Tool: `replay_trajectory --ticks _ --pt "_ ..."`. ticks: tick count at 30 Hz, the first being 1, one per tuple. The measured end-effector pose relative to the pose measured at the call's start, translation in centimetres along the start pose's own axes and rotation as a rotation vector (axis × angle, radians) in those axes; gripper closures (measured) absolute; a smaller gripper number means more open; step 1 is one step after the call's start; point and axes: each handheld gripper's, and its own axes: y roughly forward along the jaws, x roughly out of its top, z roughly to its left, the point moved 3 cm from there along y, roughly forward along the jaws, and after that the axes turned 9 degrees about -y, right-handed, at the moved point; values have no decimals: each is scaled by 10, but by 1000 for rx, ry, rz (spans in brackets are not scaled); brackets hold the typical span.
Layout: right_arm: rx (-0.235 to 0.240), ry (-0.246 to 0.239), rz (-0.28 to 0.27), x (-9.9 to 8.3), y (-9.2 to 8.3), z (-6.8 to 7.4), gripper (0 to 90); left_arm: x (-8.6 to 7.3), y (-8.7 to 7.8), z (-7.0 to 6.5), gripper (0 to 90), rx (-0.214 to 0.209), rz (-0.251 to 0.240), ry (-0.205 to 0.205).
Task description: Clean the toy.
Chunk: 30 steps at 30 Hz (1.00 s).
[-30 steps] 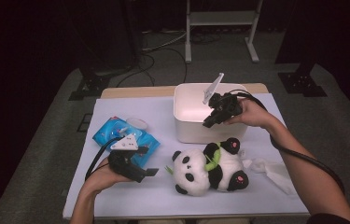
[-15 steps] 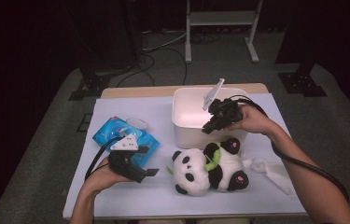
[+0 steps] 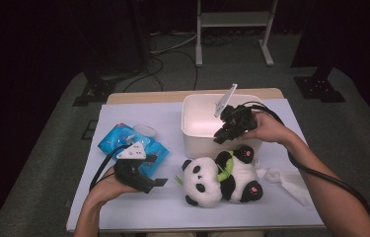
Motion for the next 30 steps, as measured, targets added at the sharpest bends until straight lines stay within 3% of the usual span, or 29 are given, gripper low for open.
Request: replay_trajectory --ticks 13,22,30 --pt "-49 18 -69 -9 -28 7 658 -3 3 1 110 -2 7 -10" --pt "-69 14 -65 -18 -46 27 619 -1 2 -2 110 -5 3 -2" --pt "-54 10 -78 -31 -45 48 600 -4 3 -4 110 -11 6 -10"
